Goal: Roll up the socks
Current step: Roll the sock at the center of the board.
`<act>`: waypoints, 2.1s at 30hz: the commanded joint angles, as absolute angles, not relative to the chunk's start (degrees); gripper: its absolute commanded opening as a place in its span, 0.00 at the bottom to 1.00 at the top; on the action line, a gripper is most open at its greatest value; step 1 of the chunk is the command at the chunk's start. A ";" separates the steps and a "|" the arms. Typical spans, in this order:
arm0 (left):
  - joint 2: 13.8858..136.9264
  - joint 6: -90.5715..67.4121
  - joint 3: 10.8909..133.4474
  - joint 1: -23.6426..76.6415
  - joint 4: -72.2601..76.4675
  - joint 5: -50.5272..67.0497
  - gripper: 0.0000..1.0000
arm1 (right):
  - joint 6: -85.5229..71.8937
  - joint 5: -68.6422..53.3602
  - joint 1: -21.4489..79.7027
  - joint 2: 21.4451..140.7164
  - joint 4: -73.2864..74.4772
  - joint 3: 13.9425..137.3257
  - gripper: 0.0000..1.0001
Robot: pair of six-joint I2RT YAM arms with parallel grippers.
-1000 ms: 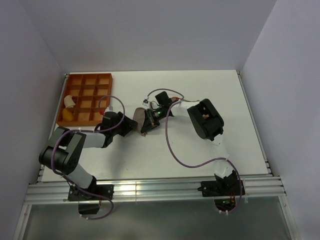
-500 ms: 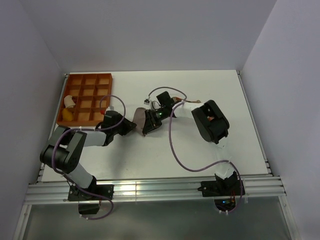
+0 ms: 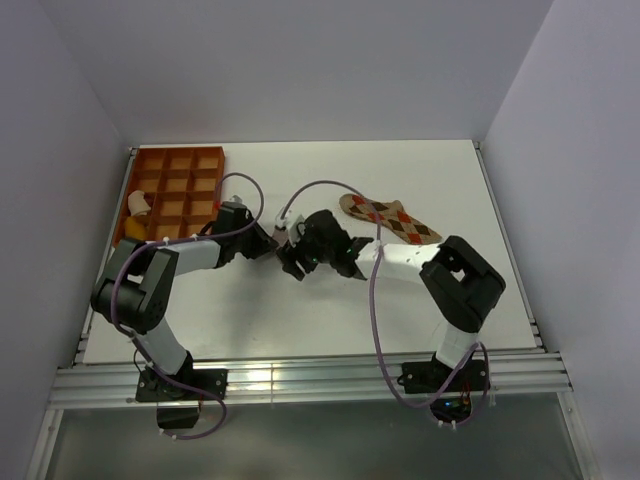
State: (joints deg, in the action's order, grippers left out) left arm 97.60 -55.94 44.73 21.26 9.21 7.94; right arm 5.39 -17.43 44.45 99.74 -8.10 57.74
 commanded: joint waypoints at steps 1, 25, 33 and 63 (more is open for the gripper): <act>99.14 -51.07 46.84 21.62 1.06 8.87 0.04 | 13.79 -0.82 49.03 99.40 -16.52 54.93 0.70; 100.11 -47.55 51.42 21.62 -5.63 13.54 0.03 | 24.52 14.33 58.36 111.61 -22.59 58.01 0.66; 100.55 -47.20 51.77 21.62 -5.98 14.68 0.02 | 24.70 15.38 58.45 113.64 -23.20 58.18 0.48; 82.19 -61.70 32.88 15.65 10.98 6.24 0.82 | 10.55 -19.49 45.97 116.45 1.13 68.64 0.00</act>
State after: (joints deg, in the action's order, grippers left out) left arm 85.21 -59.75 34.54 16.25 7.55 8.99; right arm 13.63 -11.46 47.51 113.10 -8.25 66.39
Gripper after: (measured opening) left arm 0.822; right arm 0.092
